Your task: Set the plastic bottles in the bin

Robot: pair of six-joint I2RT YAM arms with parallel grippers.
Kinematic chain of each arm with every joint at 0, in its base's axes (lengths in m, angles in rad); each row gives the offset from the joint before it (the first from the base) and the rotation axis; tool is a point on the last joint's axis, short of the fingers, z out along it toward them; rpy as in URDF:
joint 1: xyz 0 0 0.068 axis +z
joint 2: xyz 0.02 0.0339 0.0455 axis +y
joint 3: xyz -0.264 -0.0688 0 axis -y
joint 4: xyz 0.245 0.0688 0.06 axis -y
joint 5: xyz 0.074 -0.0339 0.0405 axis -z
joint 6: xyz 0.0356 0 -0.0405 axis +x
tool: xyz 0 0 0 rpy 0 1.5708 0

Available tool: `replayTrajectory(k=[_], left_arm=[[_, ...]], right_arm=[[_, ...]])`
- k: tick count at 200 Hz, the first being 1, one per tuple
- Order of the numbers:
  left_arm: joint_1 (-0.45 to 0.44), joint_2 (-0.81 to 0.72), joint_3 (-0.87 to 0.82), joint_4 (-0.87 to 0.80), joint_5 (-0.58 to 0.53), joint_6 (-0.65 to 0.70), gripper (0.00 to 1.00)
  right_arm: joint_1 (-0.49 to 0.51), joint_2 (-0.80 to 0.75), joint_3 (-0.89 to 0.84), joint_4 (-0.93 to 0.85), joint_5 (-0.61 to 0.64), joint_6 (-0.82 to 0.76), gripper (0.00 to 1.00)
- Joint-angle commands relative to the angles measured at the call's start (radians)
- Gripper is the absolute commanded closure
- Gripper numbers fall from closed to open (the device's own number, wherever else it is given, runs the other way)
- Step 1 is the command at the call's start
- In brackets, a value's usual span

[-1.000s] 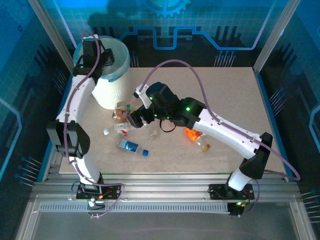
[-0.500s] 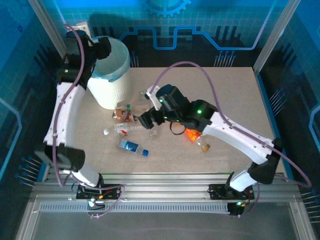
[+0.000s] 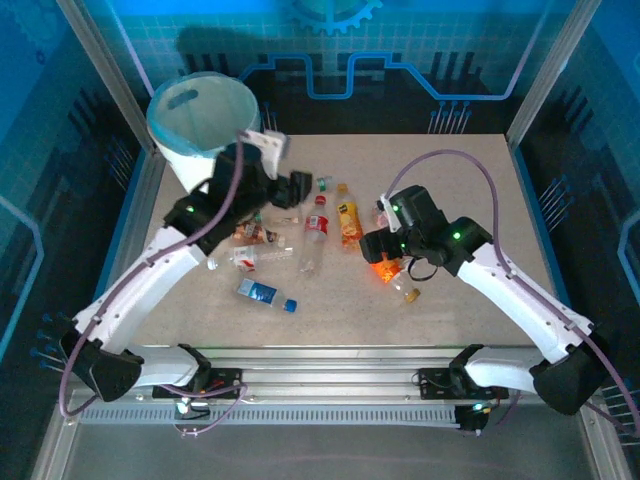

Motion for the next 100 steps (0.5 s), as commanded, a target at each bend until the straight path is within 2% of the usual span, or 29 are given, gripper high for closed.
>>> replayTrajectory(k=[1, 22, 52, 100], left_arm=[[-0.030, -0.017, -0.115, 0.025, 0.101, -0.083, 0.27], [-0.038, -0.058, -0.267, 0.085, 0.107, -0.163, 0.27], [-0.037, -0.159, -0.416, 0.096, -0.001, -0.208, 0.25], [-0.028, -0.343, -0.549, 0.063, -0.223, -0.192, 0.23]], right_arm=[[0.030, 0.040, -0.029, 0.060, -0.061, 0.106, 0.10], [0.109, 0.125, -0.033, 0.110, -0.015, 0.201, 0.11], [0.220, 0.297, 0.048, 0.111, 0.083, 0.256, 0.12], [0.253, 0.514, 0.188, 0.149, 0.074, 0.264, 0.14]])
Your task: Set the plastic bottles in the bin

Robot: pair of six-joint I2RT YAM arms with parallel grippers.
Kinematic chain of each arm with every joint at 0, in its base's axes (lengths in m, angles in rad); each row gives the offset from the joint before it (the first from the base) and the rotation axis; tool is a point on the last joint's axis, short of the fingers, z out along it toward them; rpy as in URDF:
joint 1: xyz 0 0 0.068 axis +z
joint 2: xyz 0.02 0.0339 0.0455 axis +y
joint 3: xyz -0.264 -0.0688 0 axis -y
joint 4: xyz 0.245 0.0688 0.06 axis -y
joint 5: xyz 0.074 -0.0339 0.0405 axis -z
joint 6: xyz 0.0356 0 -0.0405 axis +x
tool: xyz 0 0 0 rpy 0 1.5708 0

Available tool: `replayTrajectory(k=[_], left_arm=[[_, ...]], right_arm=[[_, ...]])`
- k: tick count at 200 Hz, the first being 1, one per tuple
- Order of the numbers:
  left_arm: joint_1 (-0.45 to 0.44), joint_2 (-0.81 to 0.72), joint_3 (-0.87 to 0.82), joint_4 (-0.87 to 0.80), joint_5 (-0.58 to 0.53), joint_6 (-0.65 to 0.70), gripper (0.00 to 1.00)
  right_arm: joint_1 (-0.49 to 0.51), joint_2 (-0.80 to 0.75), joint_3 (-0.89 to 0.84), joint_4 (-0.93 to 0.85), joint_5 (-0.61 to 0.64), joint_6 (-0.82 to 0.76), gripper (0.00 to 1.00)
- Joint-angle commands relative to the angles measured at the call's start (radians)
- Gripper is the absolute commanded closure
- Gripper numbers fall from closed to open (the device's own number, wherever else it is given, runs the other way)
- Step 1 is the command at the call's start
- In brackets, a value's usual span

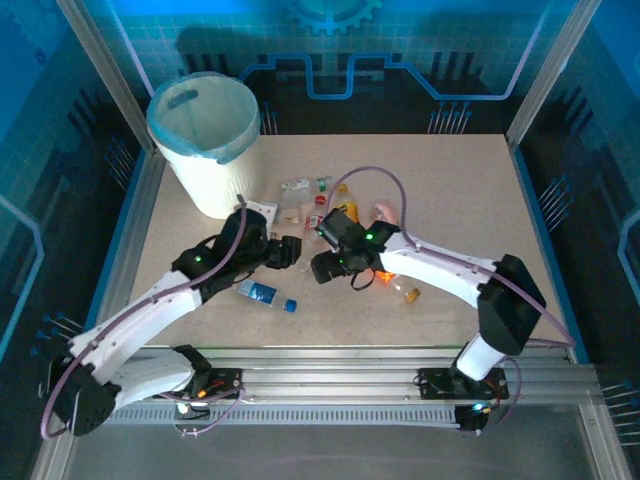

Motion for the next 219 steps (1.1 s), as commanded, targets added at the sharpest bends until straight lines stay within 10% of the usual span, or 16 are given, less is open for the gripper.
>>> replayTrajectory(k=[1, 103, 219], left_arm=[[0.009, -0.091, -0.049, 0.013, -0.159, -0.013, 0.22], [0.024, -0.253, -0.133, 0.006, -0.206, -0.005, 0.20], [0.032, -0.246, -0.131, 0.019, -0.170, -0.031, 0.20]], right_arm=[[0.006, 0.073, 0.091, 0.033, 0.035, 0.040, 0.14], [-0.066, 0.429, 0.410, -0.041, 0.010, 0.076, 0.13], [-0.089, 0.442, 0.298, 0.019, -0.054, 0.093, 0.36]])
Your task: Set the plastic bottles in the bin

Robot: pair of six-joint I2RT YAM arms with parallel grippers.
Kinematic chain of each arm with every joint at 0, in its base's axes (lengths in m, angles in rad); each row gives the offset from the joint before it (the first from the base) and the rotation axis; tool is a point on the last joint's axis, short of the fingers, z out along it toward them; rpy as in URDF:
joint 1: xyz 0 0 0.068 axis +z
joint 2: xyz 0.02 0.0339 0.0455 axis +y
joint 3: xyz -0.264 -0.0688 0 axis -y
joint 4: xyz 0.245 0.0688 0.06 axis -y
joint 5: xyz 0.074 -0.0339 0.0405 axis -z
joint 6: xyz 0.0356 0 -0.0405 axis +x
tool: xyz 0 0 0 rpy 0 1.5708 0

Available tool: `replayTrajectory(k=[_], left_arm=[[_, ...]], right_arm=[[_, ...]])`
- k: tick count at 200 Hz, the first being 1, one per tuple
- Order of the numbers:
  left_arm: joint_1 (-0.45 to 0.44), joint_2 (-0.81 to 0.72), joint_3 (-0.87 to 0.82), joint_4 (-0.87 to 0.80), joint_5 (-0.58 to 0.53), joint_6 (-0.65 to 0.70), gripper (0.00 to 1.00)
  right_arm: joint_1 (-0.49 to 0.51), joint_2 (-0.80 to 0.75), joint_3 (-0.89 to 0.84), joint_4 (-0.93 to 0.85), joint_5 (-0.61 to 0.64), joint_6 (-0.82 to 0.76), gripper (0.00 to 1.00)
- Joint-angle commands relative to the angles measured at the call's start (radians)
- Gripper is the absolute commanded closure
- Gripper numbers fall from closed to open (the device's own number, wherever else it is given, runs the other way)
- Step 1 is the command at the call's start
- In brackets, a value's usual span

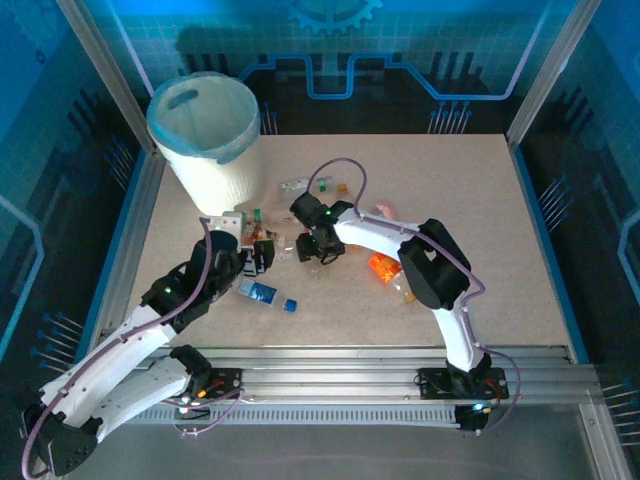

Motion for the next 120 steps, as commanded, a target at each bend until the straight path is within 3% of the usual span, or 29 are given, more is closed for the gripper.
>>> replayTrajectory(k=[1, 73, 120], left_arm=[[0.011, -0.003, 0.010, 0.013, 0.015, -0.016, 0.20], [0.013, 0.022, 0.151, -0.015, 0.100, -0.004, 0.20], [0.014, 0.085, 0.304, -0.004, 0.242, -0.008, 0.17]], right_arm=[[-0.009, -0.025, -0.041, 0.009, -0.018, 0.012, 0.36], [0.023, -0.318, -0.203, 0.038, 0.035, -0.039, 0.44], [0.146, -0.591, -0.361, 0.153, 0.072, -0.198, 0.45]])
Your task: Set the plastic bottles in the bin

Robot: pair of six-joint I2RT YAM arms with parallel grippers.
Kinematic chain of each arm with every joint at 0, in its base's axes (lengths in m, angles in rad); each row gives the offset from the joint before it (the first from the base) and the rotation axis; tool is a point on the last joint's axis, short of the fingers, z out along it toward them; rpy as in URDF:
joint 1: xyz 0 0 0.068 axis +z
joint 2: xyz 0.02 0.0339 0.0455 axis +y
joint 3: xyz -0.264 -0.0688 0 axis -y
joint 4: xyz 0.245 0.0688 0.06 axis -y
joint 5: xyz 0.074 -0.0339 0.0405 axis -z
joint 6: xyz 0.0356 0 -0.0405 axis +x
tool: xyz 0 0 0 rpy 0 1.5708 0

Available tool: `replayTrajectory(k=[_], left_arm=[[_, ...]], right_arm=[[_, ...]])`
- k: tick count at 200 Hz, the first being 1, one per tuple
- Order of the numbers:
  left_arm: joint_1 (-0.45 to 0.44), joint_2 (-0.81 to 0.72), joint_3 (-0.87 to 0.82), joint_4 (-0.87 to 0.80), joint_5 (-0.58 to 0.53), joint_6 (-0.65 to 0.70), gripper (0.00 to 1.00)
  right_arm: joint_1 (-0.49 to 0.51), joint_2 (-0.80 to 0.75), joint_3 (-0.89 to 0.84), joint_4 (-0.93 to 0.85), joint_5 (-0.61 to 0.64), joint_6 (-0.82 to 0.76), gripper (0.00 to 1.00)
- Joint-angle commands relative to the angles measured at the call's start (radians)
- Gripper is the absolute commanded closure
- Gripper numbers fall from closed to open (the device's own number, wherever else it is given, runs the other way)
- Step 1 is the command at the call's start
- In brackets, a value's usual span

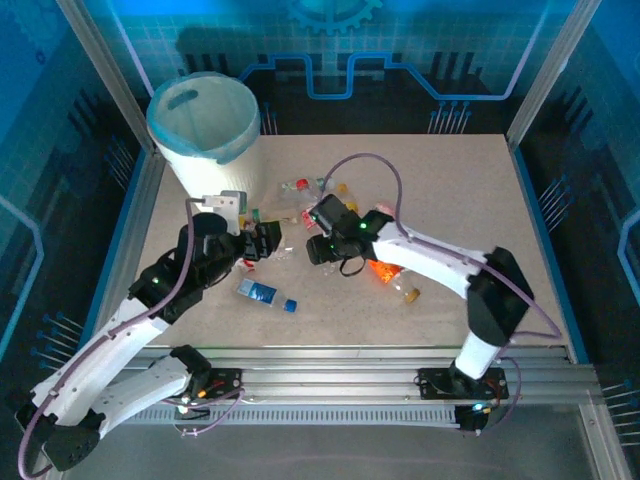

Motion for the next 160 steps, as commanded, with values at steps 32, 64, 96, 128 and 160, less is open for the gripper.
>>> replayTrajectory(k=[32, 64, 96, 128, 160], left_arm=[[0.014, 0.103, 0.212, 0.008, 0.202, -0.017, 0.17], [0.029, 0.144, 0.228, 0.059, 0.263, -0.035, 0.24], [0.055, 0.176, 0.223, 0.098, 0.350, -0.102, 0.30], [0.079, 0.185, 0.213, 0.150, 0.411, -0.163, 0.43], [0.094, 0.187, 0.216, 0.153, 0.439, -0.189, 0.65]], right_arm=[[0.153, -0.307, -0.213, 0.186, 0.079, -0.199, 0.49], [0.186, -0.442, -0.310, 0.262, 0.092, -0.225, 0.51], [0.198, -0.521, -0.351, 0.294, 0.080, -0.254, 0.51], [0.217, -0.541, -0.367, 0.313, 0.087, -0.300, 0.50], [0.224, -0.532, -0.361, 0.300, 0.110, -0.301, 0.50]])
